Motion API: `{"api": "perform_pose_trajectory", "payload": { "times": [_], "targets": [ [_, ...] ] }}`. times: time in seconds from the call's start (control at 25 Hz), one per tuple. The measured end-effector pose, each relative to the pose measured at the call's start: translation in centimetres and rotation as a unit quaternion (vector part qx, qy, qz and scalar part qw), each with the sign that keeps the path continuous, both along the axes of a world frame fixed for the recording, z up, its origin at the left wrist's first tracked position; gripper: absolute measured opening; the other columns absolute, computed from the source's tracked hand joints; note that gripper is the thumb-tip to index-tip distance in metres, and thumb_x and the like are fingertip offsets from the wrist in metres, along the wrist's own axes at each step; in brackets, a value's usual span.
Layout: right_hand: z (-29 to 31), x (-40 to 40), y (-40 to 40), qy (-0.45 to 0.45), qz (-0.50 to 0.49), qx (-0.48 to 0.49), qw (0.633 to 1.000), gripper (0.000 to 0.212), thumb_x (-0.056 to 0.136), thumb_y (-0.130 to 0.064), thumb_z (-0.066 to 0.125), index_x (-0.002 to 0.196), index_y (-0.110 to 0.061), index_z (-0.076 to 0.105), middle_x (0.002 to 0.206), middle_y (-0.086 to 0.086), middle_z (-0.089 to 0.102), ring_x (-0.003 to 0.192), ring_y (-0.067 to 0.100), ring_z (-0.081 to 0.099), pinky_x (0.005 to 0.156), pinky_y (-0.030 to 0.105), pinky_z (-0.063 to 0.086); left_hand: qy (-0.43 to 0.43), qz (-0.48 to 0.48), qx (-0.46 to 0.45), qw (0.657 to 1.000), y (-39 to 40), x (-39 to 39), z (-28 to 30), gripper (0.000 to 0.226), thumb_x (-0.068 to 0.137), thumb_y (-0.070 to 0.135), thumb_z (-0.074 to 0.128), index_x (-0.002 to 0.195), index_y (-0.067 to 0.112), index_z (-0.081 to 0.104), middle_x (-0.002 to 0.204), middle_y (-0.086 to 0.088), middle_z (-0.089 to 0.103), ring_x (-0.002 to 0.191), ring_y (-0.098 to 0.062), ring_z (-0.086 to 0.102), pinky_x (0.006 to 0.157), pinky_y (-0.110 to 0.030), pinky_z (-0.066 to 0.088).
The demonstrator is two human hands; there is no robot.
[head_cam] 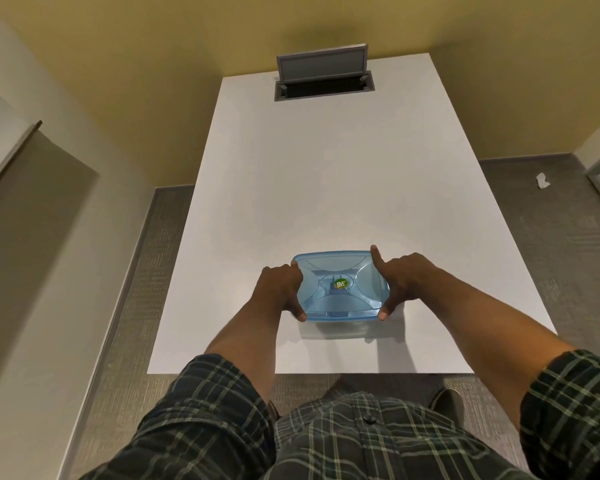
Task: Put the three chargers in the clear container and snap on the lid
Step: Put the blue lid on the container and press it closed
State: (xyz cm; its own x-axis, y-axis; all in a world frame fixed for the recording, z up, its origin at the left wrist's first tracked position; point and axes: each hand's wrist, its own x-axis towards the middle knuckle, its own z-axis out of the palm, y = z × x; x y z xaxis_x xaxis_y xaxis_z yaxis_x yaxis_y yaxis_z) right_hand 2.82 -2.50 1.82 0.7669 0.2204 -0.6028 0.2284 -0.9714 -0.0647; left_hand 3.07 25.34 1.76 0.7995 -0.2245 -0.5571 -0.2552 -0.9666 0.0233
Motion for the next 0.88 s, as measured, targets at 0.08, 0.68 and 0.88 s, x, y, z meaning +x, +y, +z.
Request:
{"api": "perform_pose_trajectory", "payload": {
  "times": [0.08, 0.68, 0.88],
  "targets": [
    [-0.2, 0.0, 0.1, 0.000, -0.001, -0.006, 1.000, 0.164, 0.041, -0.088, 0.072, 0.152, -0.015, -0.023, 0.104, 0.004, 0.069, 0.096, 0.026, 0.066, 0.076, 0.033, 0.046, 0.001, 0.000, -0.004, 1.000, 0.0, -0.1, 0.2, 0.143, 0.057, 0.063, 0.088, 0.157, -0.004, 0.011, 0.115, -0.011, 0.068, 0.108, -0.030, 0.065, 0.083, -0.034, 0.041],
    [-1.2, 0.3, 0.1, 0.078, -0.176, 0.245, 0.950, 0.128, 0.046, -0.032, 0.100, 0.146, -0.021, 0.021, 0.132, 0.003, 0.050, 0.126, 0.029, 0.049, 0.103, 0.045, 0.046, 0.134, 0.114, -0.098, 0.979, -0.1, -1.1, -0.3, 0.136, 0.079, 0.025, 0.085, 0.155, 0.010, -0.027, 0.125, -0.016, 0.069, 0.116, -0.028, 0.065, 0.101, -0.035, 0.049],
    [-2.4, 0.1, 0.3, 0.014, -0.282, 0.330, 0.901, 0.097, 0.074, -0.026, 0.086, 0.151, -0.013, 0.030, 0.142, 0.015, 0.049, 0.126, 0.033, 0.051, 0.106, 0.048, 0.044, 0.147, 0.137, -0.147, 0.969, 0.2, -1.3, -0.4, 0.135, 0.082, 0.018, 0.082, 0.152, 0.015, -0.033, 0.134, -0.017, 0.064, 0.102, -0.025, 0.066, 0.082, -0.026, 0.048]
  ]
}}
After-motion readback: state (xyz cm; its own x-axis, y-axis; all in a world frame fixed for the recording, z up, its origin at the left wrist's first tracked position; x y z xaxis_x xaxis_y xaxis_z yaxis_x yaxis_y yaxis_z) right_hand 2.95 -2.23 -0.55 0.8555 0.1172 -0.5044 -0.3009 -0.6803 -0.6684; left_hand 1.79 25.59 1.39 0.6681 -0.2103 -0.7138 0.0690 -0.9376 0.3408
